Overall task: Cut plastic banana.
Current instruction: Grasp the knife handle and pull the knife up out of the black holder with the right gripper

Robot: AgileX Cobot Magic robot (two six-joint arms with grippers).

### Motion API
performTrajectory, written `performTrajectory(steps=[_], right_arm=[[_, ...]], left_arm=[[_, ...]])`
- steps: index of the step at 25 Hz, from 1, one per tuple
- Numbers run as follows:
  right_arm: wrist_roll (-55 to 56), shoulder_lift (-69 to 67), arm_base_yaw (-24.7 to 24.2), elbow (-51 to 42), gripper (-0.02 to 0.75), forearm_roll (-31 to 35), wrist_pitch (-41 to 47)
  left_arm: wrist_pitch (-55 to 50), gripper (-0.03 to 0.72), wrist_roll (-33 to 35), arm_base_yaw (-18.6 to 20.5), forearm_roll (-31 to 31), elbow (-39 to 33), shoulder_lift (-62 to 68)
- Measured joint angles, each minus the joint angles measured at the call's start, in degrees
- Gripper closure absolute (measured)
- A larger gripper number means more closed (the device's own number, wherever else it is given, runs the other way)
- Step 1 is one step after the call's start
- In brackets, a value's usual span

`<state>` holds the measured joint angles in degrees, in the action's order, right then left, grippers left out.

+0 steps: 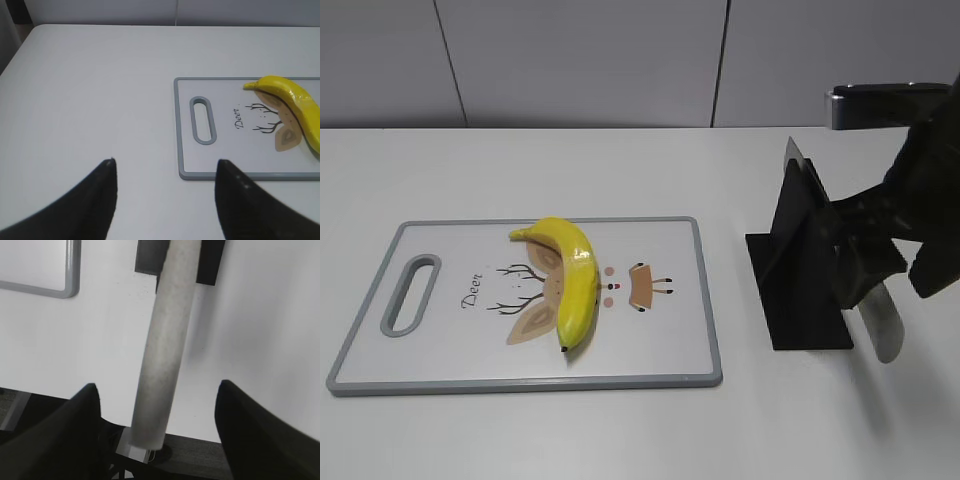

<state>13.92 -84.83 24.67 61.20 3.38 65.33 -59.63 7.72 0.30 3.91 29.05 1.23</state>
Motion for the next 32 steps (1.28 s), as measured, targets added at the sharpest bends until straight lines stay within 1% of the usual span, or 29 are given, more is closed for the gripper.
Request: performTrajectory(steps=[2, 5, 7, 11, 14, 16, 32], right_arm=[[1.24, -1.98, 0.0, 0.0, 0.201, 0.0, -0.99], [3.43, -5.32, 0.0, 0.04, 0.229, -0.05, -1.28], [5.07, -7.09, 0.0, 0.04, 0.26, -0.23, -1.34], [6.56, -8.99, 0.0, 0.04, 0.349, -0.28, -2.4], [7.86, -9.13, 0.0, 0.04, 0.461, -0.23, -2.54], [9.3, -9.13, 0.0, 0.04, 0.581, -0.23, -2.6], [10.43, -8.87, 0.0, 0.04, 0.577, 0.26, -2.64]], left_arm=[[0.0, 0.097, 0.0, 0.0, 0.0, 0.0, 0.0], [0.0, 0.097, 0.0, 0.0, 0.0, 0.0, 0.0], [0.0, 0.097, 0.0, 0.0, 0.0, 0.0, 0.0], [0.0, 0.097, 0.0, 0.0, 0.0, 0.0, 0.0], [0.0, 0.097, 0.0, 0.0, 0.0, 0.0, 0.0], [0.0, 0.097, 0.0, 0.0, 0.0, 0.0, 0.0], [0.0, 0.097, 0.0, 0.0, 0.0, 0.0, 0.0]])
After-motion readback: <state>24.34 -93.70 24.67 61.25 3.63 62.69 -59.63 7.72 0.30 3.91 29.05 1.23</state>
